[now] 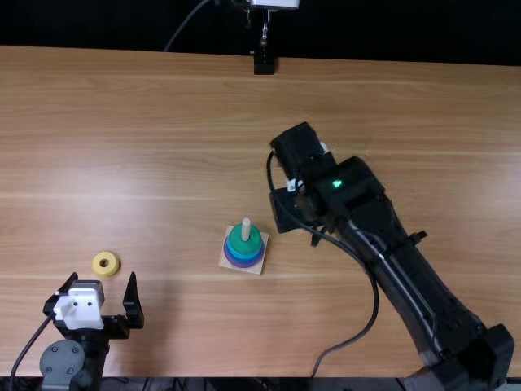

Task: Build the Hanoi tower: stack the rings onto the peg from bottom to top in this color order: purple, dark blue, light blue, dark green, light green, yellow, orange.

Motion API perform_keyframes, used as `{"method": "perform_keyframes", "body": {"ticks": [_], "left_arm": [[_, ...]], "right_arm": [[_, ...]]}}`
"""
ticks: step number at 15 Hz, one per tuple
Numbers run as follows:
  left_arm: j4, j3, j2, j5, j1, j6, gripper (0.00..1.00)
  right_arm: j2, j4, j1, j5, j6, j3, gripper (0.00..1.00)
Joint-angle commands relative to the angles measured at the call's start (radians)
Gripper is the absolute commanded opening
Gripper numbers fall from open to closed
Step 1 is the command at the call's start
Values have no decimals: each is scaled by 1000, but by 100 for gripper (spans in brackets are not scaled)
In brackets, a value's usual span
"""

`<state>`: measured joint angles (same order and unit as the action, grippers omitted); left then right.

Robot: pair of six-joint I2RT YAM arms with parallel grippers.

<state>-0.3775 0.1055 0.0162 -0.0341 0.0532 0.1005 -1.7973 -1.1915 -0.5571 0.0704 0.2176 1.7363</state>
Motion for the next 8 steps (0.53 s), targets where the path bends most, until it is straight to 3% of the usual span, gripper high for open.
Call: {"method": "perform_keyframes", "body": {"ticks": [1, 6, 8], "left_arm": [[-81, -105, -16, 3, 11, -16, 100], [-81, -105, -16, 3, 11, -16, 100], [-81, -105, -16, 3, 11, -16, 100]], "right_arm": [[56, -4, -43, -2, 7, 54, 0], [81, -26, -141, 0, 18, 77, 0], [81, -26, -179, 1, 86, 97, 0]]}}
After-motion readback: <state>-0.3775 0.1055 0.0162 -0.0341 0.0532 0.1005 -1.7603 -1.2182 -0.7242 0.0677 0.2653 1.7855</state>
